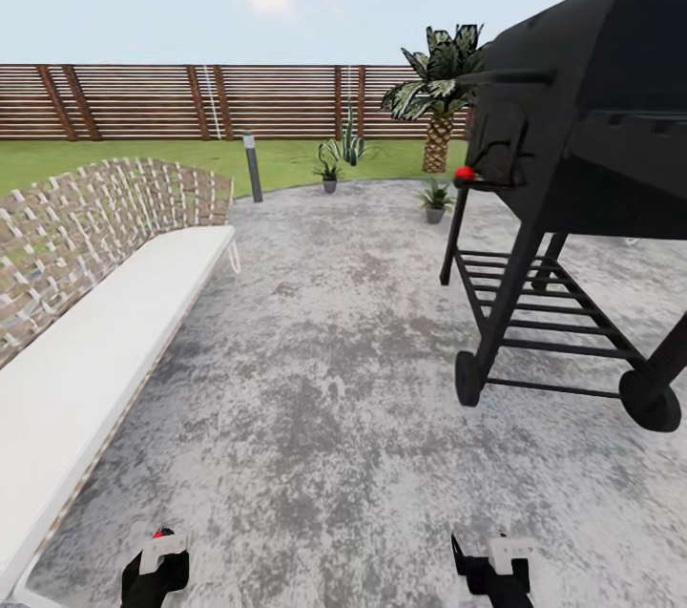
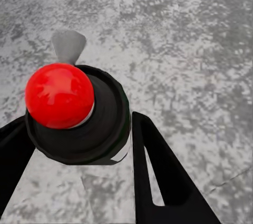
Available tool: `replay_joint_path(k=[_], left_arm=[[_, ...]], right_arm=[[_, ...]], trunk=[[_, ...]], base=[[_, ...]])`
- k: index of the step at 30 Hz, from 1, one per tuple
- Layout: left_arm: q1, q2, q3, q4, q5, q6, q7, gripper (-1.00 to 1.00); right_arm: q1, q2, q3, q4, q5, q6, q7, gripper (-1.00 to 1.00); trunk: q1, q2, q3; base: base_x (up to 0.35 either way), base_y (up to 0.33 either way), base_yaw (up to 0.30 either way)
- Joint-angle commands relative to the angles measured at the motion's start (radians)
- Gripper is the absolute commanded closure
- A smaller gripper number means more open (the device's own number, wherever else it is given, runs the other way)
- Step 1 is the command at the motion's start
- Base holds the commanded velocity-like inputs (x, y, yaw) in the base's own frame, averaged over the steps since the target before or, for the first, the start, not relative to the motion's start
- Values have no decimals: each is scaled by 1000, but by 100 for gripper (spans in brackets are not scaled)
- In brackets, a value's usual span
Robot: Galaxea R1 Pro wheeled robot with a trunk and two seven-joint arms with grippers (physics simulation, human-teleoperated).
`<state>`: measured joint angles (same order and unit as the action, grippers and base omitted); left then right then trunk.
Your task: Pick up the pesticide atomizer in the garden and spray insectifuge to fully cover both potted plants in the garden.
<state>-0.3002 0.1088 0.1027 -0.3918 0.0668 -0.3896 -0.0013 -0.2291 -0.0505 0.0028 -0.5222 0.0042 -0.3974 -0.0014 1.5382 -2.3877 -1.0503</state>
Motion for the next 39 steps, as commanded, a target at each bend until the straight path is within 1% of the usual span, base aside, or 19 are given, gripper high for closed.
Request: replay_joint_path(k=[1,15,29,39], left_arm=[[0,0,-1,1,7,-3,0,100],[0,0,-1,1,7,-2,0,100],[0,0,-1,1,7,-2,0,100],[0,0,-1,1,7,-2,0,100]], right_arm=[[0,0,0,1,0,-3,0,-100],[0,0,0,1,0,-3,0,-100],[0,0,0,1,0,-3,0,-100],[0,0,0,1,0,-3,0,-100]], trunk=[[0,0,-1],[0,0,-1],[0,0,-1],[0,0,-1]], base=[[340,0,0],[340,72,0],[340,10,0],[340,83,0]])
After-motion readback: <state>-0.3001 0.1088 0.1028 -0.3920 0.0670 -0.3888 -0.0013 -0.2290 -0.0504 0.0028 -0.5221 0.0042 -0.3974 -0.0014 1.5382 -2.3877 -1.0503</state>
